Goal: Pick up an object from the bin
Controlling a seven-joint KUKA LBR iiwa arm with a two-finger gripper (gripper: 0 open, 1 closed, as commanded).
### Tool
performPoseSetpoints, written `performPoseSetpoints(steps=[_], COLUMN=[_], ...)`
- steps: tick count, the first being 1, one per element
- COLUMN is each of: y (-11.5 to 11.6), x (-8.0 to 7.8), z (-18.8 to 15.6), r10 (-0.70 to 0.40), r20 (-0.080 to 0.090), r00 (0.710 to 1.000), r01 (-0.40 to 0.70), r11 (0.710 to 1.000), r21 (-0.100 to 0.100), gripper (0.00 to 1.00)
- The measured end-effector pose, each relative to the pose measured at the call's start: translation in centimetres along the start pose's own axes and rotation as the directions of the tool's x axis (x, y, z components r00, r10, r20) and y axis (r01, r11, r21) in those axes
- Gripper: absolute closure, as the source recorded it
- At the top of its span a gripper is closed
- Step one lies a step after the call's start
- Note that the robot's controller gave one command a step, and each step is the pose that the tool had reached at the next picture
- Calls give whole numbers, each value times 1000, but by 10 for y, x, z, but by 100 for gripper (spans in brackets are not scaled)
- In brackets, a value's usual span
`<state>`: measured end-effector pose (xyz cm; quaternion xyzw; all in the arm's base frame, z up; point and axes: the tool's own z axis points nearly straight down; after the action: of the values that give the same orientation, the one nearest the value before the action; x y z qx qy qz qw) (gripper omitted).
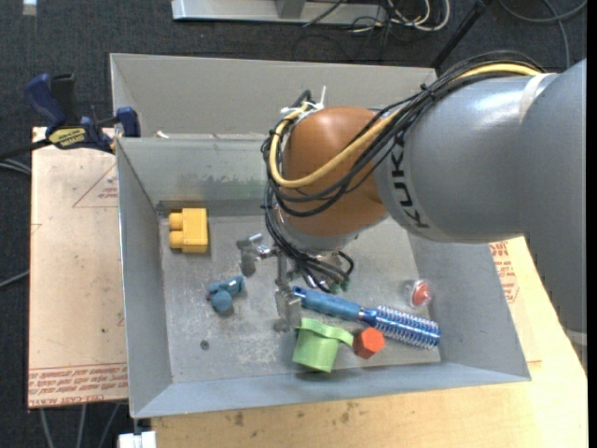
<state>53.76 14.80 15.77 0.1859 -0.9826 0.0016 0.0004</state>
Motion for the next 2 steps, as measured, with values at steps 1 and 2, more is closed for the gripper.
performPoseSetpoints(steps=[1, 2], y=[-26, -85], x=[53, 55], z=[43, -3], r10=[-36, 51], r20=[-7, 7], r00=[999, 999], r01=[36, -51], r11=[999, 999], r21=[-4, 0], gripper=[0, 0])
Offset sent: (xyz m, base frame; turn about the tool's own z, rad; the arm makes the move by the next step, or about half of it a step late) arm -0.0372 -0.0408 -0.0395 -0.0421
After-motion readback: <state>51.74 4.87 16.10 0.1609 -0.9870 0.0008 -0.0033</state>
